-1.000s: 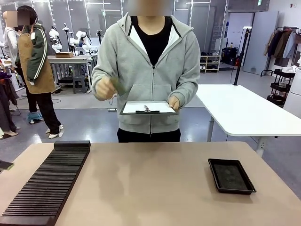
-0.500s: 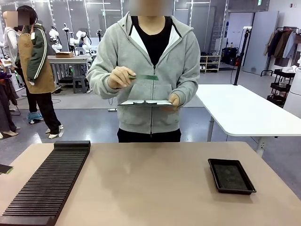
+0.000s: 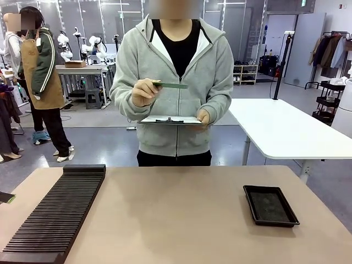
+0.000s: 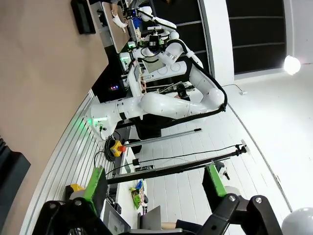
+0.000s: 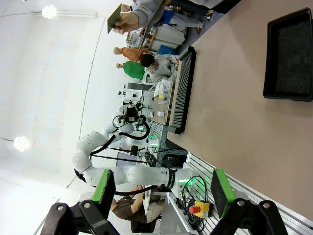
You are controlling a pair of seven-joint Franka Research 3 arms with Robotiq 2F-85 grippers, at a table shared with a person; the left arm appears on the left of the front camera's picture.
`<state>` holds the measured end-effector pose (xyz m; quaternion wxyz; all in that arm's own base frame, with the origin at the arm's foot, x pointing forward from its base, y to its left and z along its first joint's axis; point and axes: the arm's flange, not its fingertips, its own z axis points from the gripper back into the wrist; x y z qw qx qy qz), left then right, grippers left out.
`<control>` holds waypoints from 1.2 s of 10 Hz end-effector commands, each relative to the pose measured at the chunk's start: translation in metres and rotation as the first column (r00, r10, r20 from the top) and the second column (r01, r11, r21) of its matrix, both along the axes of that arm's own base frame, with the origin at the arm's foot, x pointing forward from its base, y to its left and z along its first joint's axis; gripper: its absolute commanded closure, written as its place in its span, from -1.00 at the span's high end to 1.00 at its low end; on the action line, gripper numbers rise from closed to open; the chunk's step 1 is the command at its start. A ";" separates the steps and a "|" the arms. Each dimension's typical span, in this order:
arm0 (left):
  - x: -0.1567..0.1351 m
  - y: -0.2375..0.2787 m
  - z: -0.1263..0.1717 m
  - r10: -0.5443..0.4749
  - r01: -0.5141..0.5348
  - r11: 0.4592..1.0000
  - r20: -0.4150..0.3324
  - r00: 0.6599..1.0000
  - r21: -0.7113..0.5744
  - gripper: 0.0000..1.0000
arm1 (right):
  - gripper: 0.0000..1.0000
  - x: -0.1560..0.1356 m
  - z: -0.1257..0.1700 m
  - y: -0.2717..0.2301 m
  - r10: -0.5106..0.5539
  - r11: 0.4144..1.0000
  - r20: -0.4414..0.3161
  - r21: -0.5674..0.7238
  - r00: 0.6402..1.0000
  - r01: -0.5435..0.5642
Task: Inspect the PCB.
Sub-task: Pick up the Blank PCB that the human is holding.
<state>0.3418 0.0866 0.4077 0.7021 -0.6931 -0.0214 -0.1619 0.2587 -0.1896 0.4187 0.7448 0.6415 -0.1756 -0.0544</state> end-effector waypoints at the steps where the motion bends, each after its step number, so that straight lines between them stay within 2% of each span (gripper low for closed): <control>1: 0.003 0.003 0.004 0.001 -0.001 1.000 -0.014 1.000 0.013 1.00 | 1.00 -0.002 0.002 -0.002 0.006 1.000 0.007 0.000 1.000 -0.006; 12: 0.003 0.003 0.004 0.001 -0.001 1.000 -0.014 1.000 0.013 1.00 | 1.00 -0.002 0.002 -0.002 0.006 1.000 0.007 0.000 1.000 -0.006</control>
